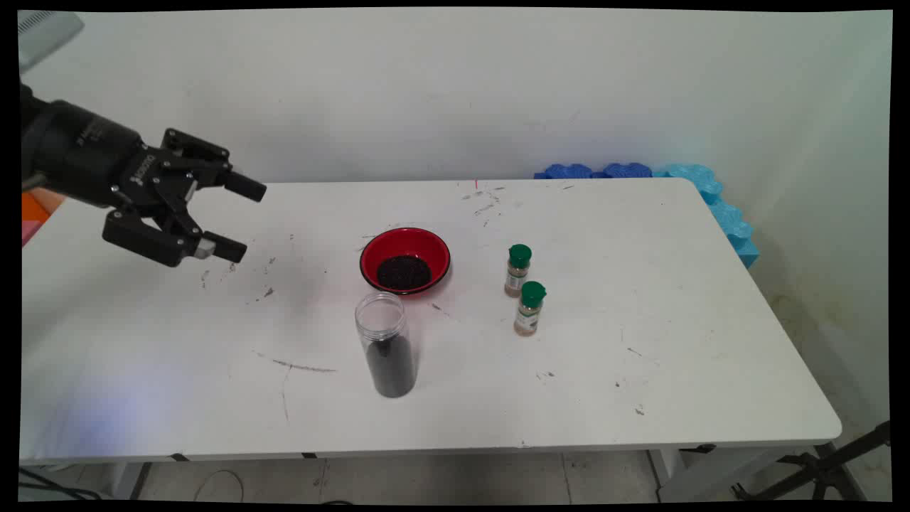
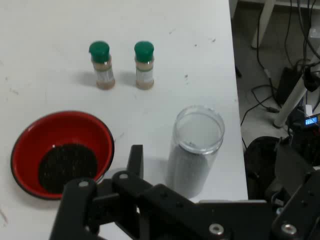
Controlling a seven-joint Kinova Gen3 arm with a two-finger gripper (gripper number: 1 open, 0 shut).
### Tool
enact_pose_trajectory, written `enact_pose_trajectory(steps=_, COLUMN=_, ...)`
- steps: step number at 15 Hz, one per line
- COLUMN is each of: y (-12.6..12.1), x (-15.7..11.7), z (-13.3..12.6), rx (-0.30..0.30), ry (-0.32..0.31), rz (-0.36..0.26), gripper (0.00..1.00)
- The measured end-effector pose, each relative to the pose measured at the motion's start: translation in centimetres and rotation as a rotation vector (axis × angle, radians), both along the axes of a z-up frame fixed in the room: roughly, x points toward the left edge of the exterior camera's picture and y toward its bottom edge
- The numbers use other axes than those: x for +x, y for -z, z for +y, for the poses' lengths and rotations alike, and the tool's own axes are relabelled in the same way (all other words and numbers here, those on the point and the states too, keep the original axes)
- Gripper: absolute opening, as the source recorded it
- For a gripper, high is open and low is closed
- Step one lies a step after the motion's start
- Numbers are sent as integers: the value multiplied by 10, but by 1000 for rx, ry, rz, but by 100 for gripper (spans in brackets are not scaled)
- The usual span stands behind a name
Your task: Pick up the black seasoning powder from the table
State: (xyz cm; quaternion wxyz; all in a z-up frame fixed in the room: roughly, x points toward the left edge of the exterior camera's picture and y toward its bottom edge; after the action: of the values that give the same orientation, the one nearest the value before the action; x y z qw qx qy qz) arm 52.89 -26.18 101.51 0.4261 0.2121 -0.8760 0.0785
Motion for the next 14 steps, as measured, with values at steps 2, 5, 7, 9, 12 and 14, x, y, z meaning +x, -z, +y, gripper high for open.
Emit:
enact_pose_trajectory(steps=2, y=8, x=3, z=-2, rx=15, ry=-17, rz=-3, gripper=100)
enact_pose_trajectory(steps=5, y=25, x=6, z=-3, rx=33, ry=-46, rz=-6, gripper=100)
enact_pose_trajectory(steps=7, y=38, x=5, z=-3, rx=42, ry=-48, rz=-12, gripper=100)
enact_pose_trajectory(steps=9, y=54, x=5, z=-1, rx=47, ry=-43, rz=-23, gripper=100)
enact_pose_trajectory(steps=12, y=74, x=4, z=1, rx=48, ry=-45, rz=-28, gripper=100)
enact_pose_trajectory(steps=14, y=88, x=3, z=2, rx=44, ry=-43, rz=-25, gripper=100)
